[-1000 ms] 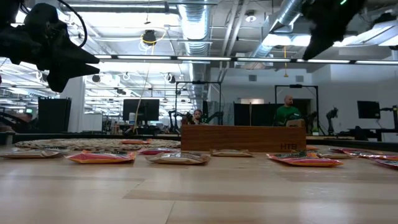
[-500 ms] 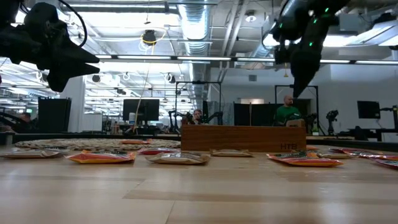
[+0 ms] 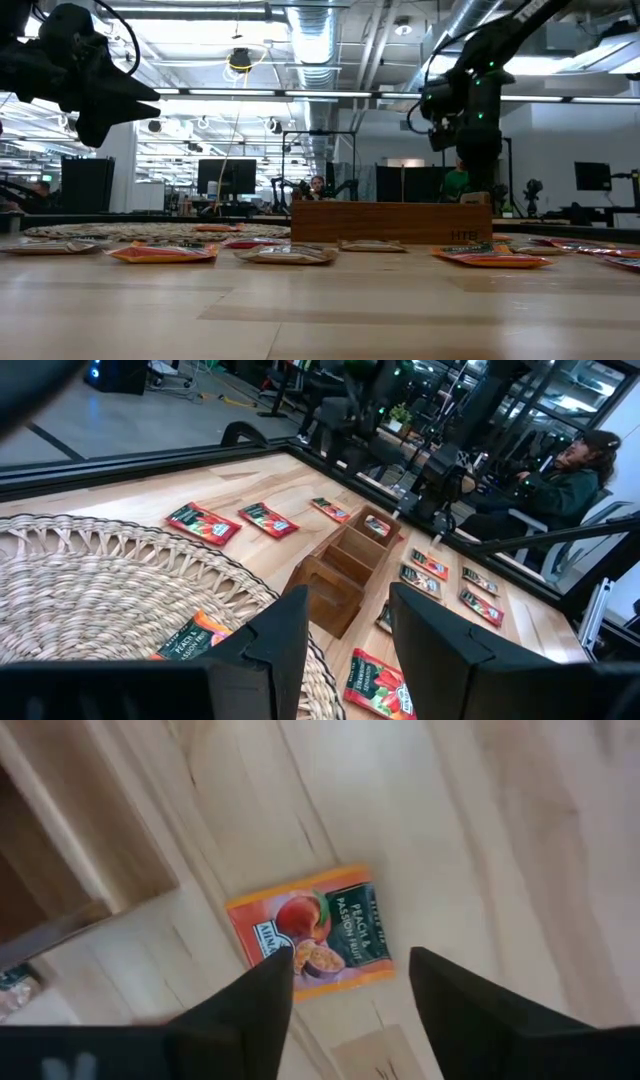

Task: Pick & Place Tea
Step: Put the orange tea bag into the right section of the wooden organizer

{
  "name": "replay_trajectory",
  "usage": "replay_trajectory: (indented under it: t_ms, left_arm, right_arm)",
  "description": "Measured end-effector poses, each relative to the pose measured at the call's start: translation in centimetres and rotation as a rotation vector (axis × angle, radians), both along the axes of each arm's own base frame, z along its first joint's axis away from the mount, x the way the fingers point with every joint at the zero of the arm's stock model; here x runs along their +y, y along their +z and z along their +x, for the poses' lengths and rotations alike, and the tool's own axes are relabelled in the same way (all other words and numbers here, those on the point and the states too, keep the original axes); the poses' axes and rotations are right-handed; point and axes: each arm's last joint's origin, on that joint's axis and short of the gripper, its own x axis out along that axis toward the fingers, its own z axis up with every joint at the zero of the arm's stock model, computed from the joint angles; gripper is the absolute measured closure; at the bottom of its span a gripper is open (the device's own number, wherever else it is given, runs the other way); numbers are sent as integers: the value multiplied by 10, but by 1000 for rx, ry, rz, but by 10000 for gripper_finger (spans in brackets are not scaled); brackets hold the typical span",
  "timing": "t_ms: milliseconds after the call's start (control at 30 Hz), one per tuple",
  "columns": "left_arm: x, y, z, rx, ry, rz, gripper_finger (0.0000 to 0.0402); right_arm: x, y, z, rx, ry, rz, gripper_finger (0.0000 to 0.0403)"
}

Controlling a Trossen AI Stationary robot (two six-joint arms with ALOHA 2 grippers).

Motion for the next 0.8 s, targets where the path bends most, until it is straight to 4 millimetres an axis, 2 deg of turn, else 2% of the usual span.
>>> replay_trajectory:
  t_ms: [200, 433, 800]
  left_arm:
    - [0, -1, 0, 7, 0, 1, 269]
    - [0, -1, 0, 7, -1, 1, 269]
    - [0, -1, 0, 7, 0, 0, 269]
  right_arm:
    - [-5, -22, 5, 65, -23, 57, 189]
    - [-9, -38, 8, 132, -49, 52, 204]
    - [-12, -37, 10, 119, -56, -2, 232]
